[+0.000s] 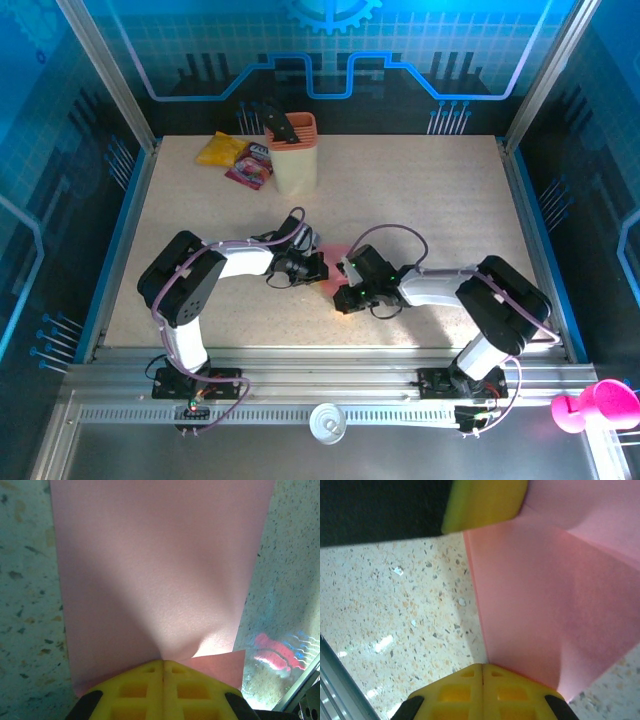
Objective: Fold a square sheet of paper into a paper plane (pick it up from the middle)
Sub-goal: Third fold the triangle at the center of the table.
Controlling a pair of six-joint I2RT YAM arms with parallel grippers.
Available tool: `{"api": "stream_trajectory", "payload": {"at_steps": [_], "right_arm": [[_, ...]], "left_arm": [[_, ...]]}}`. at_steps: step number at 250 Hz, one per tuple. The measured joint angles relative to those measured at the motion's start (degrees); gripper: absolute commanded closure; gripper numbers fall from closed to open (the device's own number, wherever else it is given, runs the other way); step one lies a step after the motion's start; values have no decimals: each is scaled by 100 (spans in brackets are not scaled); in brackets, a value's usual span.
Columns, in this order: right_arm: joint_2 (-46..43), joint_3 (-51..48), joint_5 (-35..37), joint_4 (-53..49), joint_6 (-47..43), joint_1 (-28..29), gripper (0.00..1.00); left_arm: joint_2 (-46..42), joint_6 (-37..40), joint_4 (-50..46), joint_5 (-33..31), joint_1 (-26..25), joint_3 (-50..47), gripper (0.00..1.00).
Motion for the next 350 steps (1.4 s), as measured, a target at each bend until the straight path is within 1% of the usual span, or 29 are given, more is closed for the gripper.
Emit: {"api": "stream_trajectory", "payload": {"at_steps": [84, 129, 186, 254, 281, 297, 323, 350], "right_arm": [[-190, -518, -4, 693, 330, -81, 100], [-422, -761, 26, 763, 533, -195, 100], [-938, -946, 127, 125, 625, -280, 100], [-1836, -1080, 234, -1185, 651, -605, 100], [-2280, -1067, 238, -1388, 754, -612, 100], [-2391, -988, 236, -1390, 866, -601, 100], [-2334, -743, 254, -1259, 1045, -476, 100], [-1991, -422, 299, -916, 1211, -229, 100]], "left_arm": [[0, -26, -9, -44, -7, 0, 100], [-2, -129, -11, -81, -22, 0, 100], [-2, -310, -13, -114, -31, 0, 100], [-35, -533, 26, -295, -31, -31, 100], [-151, -787, 192, -457, -28, -205, 100], [-273, -1012, 337, -586, -20, -385, 100], [-522, -1569, 645, -793, -9, -765, 100], [-772, -2199, 903, -1043, -35, -1113, 100]]}}
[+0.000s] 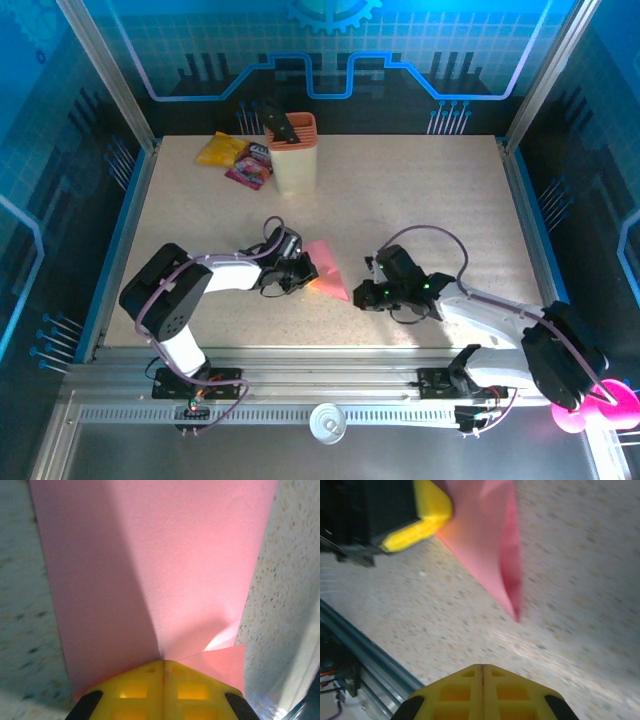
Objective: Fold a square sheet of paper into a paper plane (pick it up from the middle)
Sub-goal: Third fold the triangle at the center of the table.
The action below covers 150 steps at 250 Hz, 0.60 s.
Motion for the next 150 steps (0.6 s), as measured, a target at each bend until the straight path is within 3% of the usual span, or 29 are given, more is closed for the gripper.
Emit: {"api": "stream_trajectory", "payload": {"at_steps": [56, 150], "right_arm": [[1067, 601, 92, 612, 142, 243, 100], [1823, 638, 295, 1064, 164, 87, 100]], "left_arm": [[-175, -769, 26, -549, -201, -127, 100], [-227, -874, -74, -721, -227, -127, 100]]}}
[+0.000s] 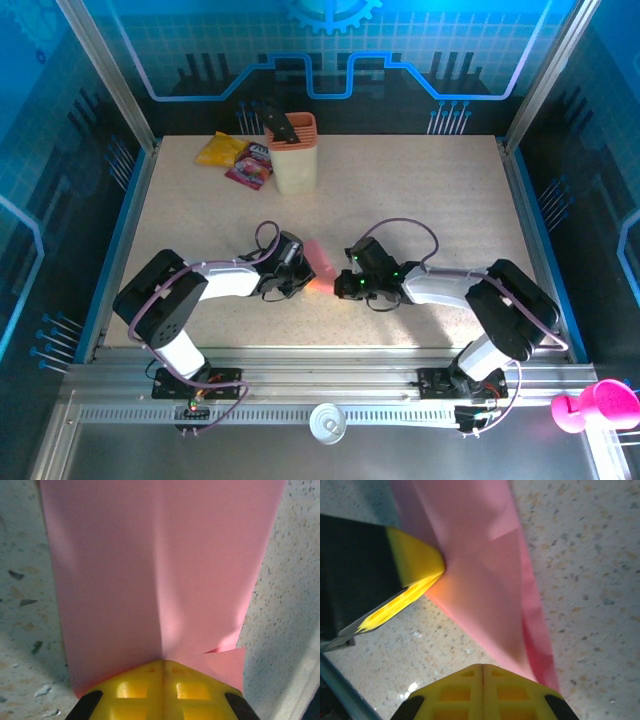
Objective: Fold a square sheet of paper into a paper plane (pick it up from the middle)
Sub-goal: Third fold the triangle at the center of the table.
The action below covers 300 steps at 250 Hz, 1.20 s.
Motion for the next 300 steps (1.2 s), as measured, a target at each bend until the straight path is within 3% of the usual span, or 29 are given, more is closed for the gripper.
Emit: {"api": "stream_trajectory", "payload": {"at_steps": [61, 94, 111, 131, 188, 241, 270, 300], "right_arm": [[282, -260, -37, 474, 44, -127, 100], [310, -378, -83, 772, 85, -140, 100], [321, -417, -125, 872, 90, -155, 100], [321, -442, -144, 922, 101, -160, 100], [326, -444, -144, 922, 105, -160, 100], [326, -444, -146, 918, 103, -160, 100], [330, -444, -146, 918, 103, -160, 100], [332, -444, -146, 918, 103, -160, 100]], "left_arm": [[-164, 164, -452, -273, -4, 66, 100], [-275, 538, -931, -470, -4, 188, 69], [-400, 732, -1119, -557, -4, 254, 63], [-588, 898, -1305, -638, -24, 313, 68], [-800, 1056, -1270, -632, -557, 422, 100], [-798, 861, -1008, -664, -1110, 422, 100], [-841, 761, -981, -951, -1246, 417, 95], [-997, 745, -944, -1088, -1281, 411, 99]]}}
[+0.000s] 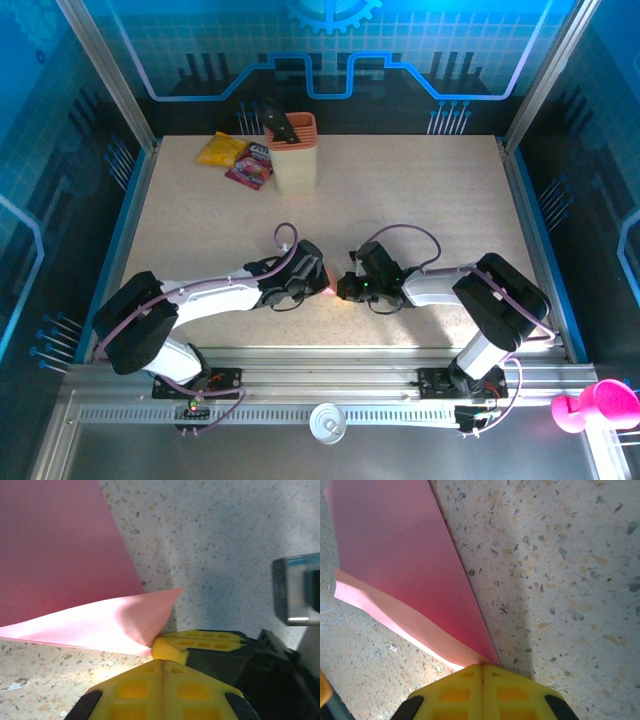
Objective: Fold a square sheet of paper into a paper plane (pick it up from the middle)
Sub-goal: Third fold the triangle at the center of the table.
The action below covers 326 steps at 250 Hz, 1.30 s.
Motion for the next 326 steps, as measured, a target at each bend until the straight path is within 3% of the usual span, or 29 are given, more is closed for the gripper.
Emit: {"api": "stream_trajectory", "payload": {"at_steps": [171, 326], "right_arm": [[9, 15, 2, -39, -4, 0, 100], [273, 468, 66, -546, -129, 83, 100]], "left_arm": [[1145, -852, 942, 170, 0, -157, 100], [708, -1182, 1113, 52, 240, -719, 100]]}}
